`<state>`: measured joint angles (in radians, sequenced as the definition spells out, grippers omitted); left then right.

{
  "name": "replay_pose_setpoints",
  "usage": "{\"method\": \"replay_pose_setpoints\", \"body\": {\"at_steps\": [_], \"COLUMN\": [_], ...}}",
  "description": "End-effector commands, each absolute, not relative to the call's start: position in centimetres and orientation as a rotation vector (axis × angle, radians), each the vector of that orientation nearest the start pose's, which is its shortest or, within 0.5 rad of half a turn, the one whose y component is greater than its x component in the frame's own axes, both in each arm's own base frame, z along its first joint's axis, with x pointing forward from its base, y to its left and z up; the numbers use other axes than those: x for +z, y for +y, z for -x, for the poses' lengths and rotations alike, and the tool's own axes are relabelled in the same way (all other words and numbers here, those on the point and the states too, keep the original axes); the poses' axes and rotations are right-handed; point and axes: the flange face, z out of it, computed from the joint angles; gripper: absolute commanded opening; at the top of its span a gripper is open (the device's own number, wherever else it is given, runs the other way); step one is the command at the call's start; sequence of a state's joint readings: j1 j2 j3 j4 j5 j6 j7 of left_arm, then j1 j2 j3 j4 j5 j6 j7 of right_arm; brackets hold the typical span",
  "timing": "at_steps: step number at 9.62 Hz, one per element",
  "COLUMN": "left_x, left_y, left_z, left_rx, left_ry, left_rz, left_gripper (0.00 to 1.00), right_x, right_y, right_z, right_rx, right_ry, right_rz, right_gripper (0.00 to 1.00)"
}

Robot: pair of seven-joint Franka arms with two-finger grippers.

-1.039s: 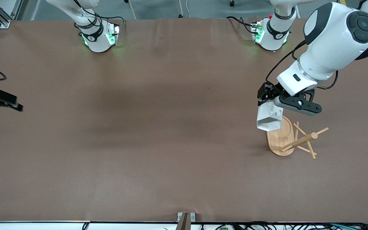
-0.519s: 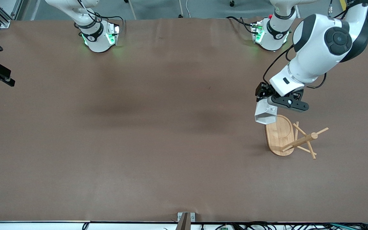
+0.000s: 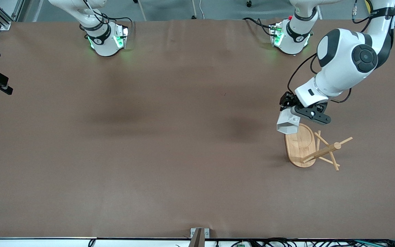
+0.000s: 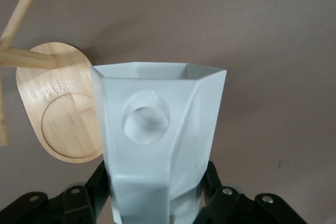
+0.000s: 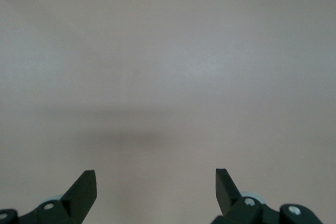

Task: Hang cup on rack
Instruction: 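Lower the cup with the left gripper, hole onto a rack peg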

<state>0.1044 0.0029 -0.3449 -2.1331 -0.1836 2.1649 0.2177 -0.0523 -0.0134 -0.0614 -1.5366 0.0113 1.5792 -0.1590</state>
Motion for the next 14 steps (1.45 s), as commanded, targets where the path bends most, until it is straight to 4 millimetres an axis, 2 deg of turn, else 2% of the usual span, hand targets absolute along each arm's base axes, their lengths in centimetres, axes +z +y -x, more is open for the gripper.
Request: {"method": "replay_pose_setpoints", "body": {"at_steps": [1,4,8,12,13,14], "left_x": [39.0,38.7,38.3,38.8,38.6,38.0], "left_y": [-12.4,-11.1,-10.2,-9.5,-9.1,-8.9], "left_z": [-52.8,-53.7,-55.7,-57.2,-57.5,-57.8], "left_rx": [-0.056,-0.081,-0.098,-0.133,-0.131,-0.123], "left_ry": [0.649,0.702,0.743,0.751,0.742,0.763], "left_rz": [3.254,3.257,3.258,3.258,3.263,3.262], "left_gripper": [0.00,0.00,0.00,0.00,0.00,0.00], "right_x": [65.0,64.4,63.8,64.1,63.6,64.1], "right_y": [-6.5,-7.6,-7.4,-7.0,-6.9,-6.7], "right_z": [-55.2,-55.2,-54.7,-55.0,-55.4,-55.4], "right_rx": [-0.085,-0.059,0.023,0.011,0.033,0.011], "right_ry": [-0.041,-0.024,-0.014,0.033,0.040,0.051], "right_rz": [3.154,3.149,3.149,3.161,3.191,3.196], "right_gripper": [1.00,1.00,1.00,1.00,1.00,1.00]}}
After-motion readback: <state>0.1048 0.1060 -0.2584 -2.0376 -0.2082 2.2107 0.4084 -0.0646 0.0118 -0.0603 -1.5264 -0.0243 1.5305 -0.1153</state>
